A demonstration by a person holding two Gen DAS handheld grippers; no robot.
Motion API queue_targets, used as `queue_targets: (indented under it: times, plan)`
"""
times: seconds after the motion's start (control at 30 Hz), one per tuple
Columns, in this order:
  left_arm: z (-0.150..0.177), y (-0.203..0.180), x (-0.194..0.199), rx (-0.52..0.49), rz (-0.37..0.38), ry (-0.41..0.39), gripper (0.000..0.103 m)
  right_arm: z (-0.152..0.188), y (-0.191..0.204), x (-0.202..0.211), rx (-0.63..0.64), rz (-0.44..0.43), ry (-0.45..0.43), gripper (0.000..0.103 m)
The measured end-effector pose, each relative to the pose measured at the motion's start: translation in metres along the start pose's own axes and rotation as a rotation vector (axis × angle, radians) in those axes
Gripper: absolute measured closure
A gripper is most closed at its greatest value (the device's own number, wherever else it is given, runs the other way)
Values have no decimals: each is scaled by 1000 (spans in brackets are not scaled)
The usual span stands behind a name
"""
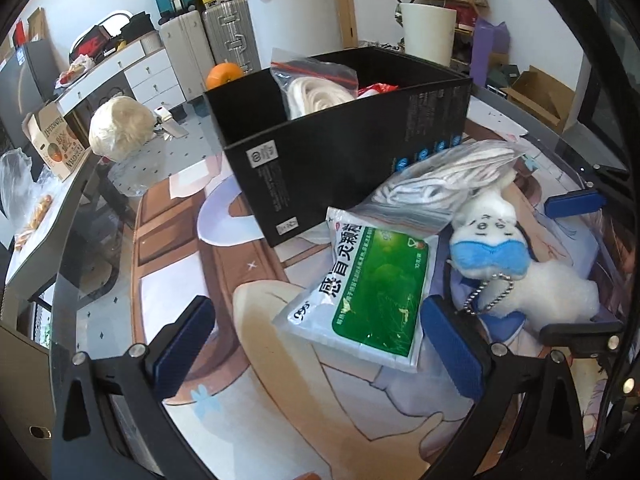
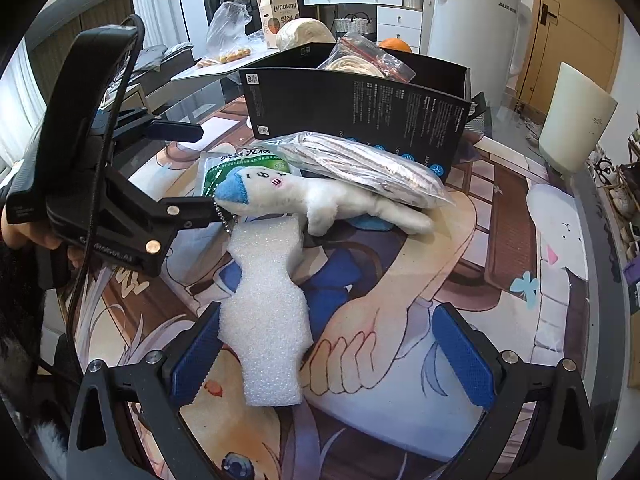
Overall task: Organize soft objects
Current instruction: 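Move both grippers back over the remaining soft items beside the box, then grasp the green-printed sachet with the left gripper while the right grasps the white foam piece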
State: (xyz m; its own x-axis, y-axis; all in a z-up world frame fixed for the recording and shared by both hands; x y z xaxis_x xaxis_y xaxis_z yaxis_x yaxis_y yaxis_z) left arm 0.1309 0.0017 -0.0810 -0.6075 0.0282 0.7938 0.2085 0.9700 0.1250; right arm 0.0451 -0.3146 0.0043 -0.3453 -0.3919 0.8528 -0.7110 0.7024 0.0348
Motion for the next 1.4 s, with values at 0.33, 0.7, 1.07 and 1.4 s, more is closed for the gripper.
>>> queue_targets:
  times: [0.33,0.7,1.07,1.4]
  plan:
    - [-10,-14,-6,-76,55,-8,0,0,-1,1,2,-9,-3,1]
    - [-13,-23,0,-78,197,-28,60,1,-1,2,0,-21,-7,1]
    - [5,-8,14,7,176,-33,68,3,0,4,1,-30,-12,1]
    - [17,4,31,78,148,-70,68,-3,10,6,10,-35,-48,28]
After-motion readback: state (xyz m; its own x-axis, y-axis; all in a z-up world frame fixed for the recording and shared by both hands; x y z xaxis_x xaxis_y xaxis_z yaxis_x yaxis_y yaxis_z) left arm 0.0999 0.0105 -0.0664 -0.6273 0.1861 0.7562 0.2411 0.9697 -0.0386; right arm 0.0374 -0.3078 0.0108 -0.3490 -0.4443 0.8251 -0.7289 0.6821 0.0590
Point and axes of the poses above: each gripper's, at about its wrist camera, not at the fingertips, and x roughly against the way its jaws point, y to its left, z to its underside, the point moved 7 cm from there along -x, roughly the way its jaws point, and after that the axes turned 2 degrees about -x, right-handed, at the moved point
